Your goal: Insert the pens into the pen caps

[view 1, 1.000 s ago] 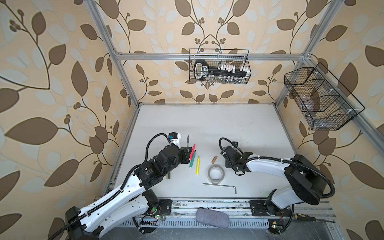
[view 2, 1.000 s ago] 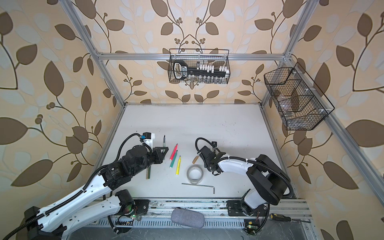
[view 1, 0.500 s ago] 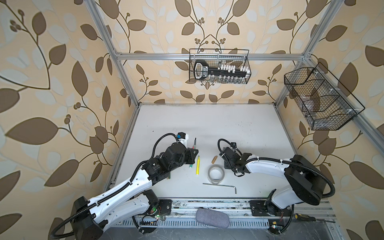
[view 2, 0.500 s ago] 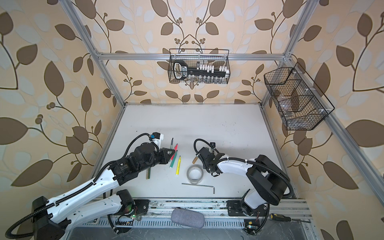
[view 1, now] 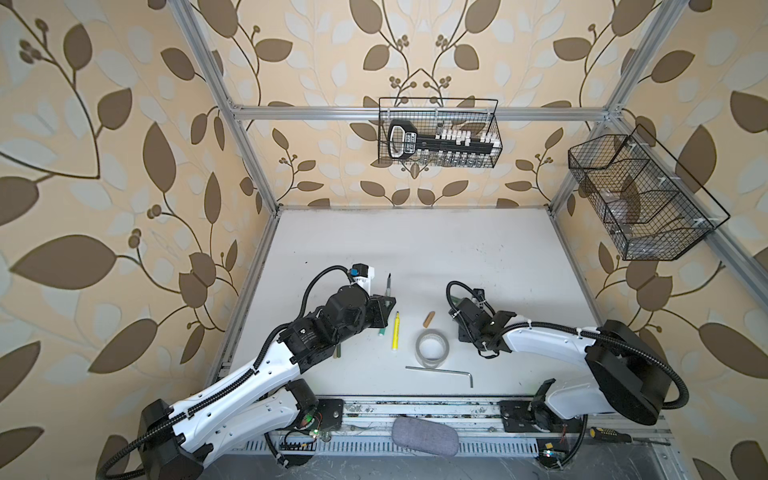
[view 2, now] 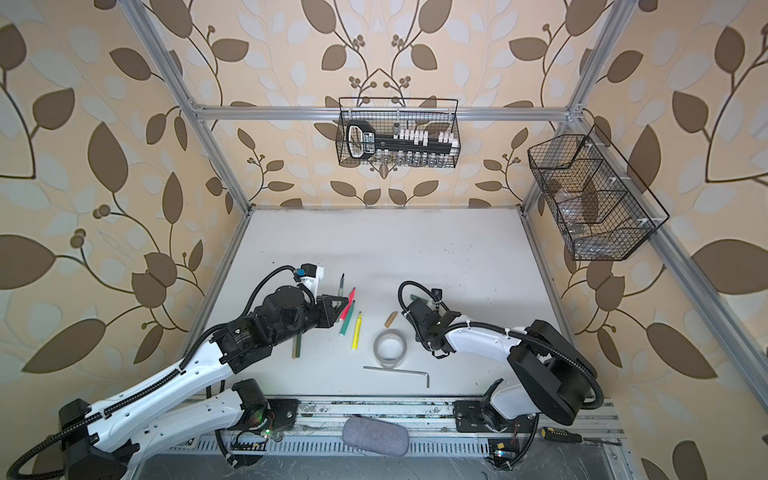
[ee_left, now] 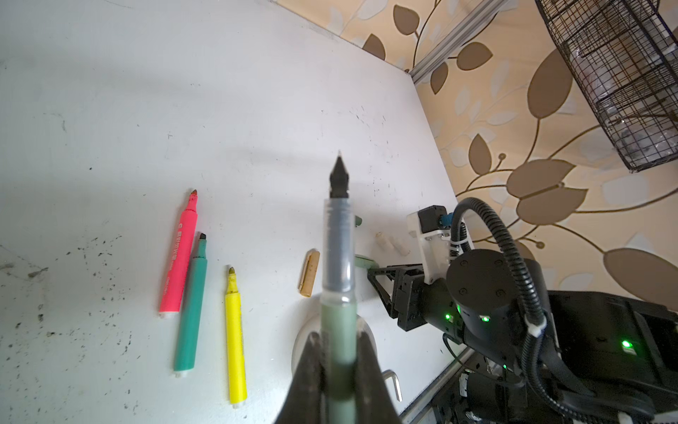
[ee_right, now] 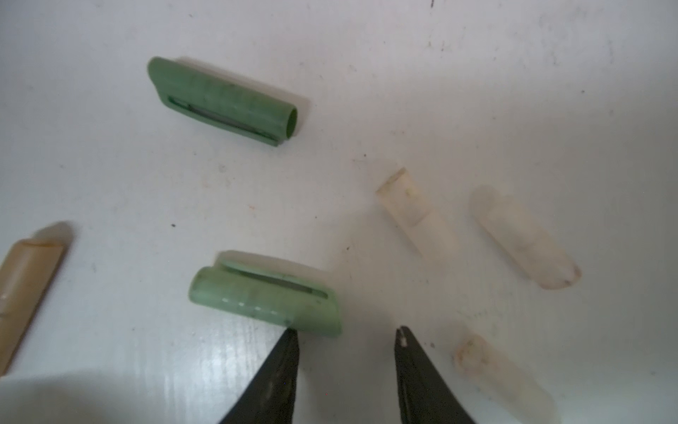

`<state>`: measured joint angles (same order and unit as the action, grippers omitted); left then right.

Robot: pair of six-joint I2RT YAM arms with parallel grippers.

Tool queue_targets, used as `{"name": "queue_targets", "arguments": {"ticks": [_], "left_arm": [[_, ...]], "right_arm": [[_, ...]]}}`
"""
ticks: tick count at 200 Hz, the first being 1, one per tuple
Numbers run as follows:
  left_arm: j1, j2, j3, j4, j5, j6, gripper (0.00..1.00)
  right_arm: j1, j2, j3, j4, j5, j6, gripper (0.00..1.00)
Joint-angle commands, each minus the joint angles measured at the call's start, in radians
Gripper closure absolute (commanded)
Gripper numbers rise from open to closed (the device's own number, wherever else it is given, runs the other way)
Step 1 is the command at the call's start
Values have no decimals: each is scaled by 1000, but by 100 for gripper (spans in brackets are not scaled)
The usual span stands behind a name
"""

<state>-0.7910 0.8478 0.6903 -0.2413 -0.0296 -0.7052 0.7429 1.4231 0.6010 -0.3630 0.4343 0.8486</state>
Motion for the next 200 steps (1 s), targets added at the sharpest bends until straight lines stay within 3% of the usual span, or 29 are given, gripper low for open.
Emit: {"name": "queue_targets", "arguments": {"ticks": [1,99,155,200], "left_arm": [[0,-19,38,16,10,2,100],[0,-28,35,13,7,0,100],[1,-44,27,3,-43,-40,100],[1,-76,-16,96,57,-54,100]], "right_arm": [[-28,4,-34,-33,-18,-16,57],[-77,156,73,54,-86,-41,62],[-74,-54,64,-44,-48,-22,59],[-77,-154,40,14,-174,-39,57]]}}
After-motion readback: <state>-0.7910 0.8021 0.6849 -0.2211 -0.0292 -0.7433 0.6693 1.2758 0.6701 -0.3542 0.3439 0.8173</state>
